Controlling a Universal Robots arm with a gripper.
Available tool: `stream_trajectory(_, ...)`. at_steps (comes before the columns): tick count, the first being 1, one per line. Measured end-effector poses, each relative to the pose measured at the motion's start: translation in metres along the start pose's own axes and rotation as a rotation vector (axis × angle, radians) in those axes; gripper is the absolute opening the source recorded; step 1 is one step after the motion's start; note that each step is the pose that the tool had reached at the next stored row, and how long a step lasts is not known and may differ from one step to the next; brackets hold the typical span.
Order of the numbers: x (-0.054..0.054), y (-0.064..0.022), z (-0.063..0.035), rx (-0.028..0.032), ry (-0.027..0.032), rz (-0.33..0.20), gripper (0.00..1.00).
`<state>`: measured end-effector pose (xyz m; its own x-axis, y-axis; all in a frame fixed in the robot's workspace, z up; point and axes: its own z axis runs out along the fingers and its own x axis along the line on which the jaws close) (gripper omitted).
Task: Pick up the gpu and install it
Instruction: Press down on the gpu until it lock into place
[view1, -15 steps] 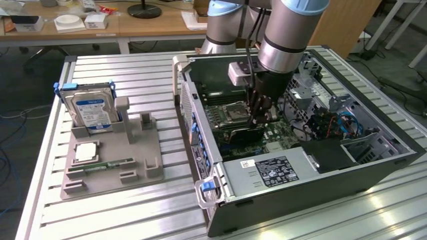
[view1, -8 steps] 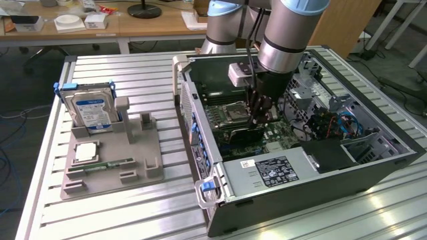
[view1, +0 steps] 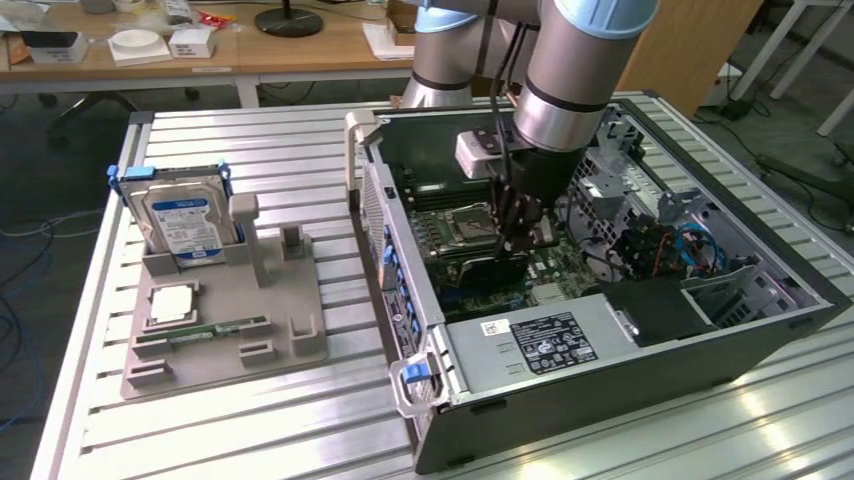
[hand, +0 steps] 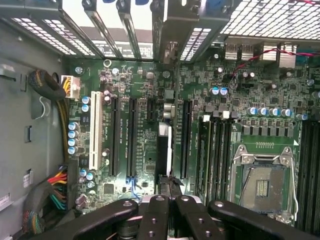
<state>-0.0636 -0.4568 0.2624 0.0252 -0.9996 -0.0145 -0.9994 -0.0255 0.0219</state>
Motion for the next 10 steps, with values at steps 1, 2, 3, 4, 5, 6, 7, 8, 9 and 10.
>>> stream_trajectory(1,0.0001,0.0000,0.0009,-0.0002,0.0008,0.000,0.10)
stream_trajectory(2,0.0002,0.0000,0.0019,-0.0006,0.0016,0.000,0.10)
stream_trajectory(3,0.0002,0.0000,0.0023,-0.0007,0.0015,0.000,0.10)
stream_trajectory(4,0.0001,0.0000,0.0025,-0.0005,0.0010,0.000,0.10)
stream_trajectory(5,0.0001,0.0000,0.0029,-0.0001,0.0002,0.000,0.10)
stream_trajectory(6,0.0000,0.0000,0.0028,0.0000,0.0000,0.000,0.10)
stream_trajectory(7,-0.0001,0.0000,0.0024,0.0001,-0.0004,0.000,0.10)
stream_trajectory(8,-0.0004,0.0000,0.0013,0.0006,-0.0019,0.000,0.10)
stream_trajectory(9,-0.0007,0.0000,-0.0001,0.0013,-0.0027,0.000,0.10)
stream_trajectory(10,-0.0008,0.0001,-0.0024,0.0006,-0.0012,0.000,0.10)
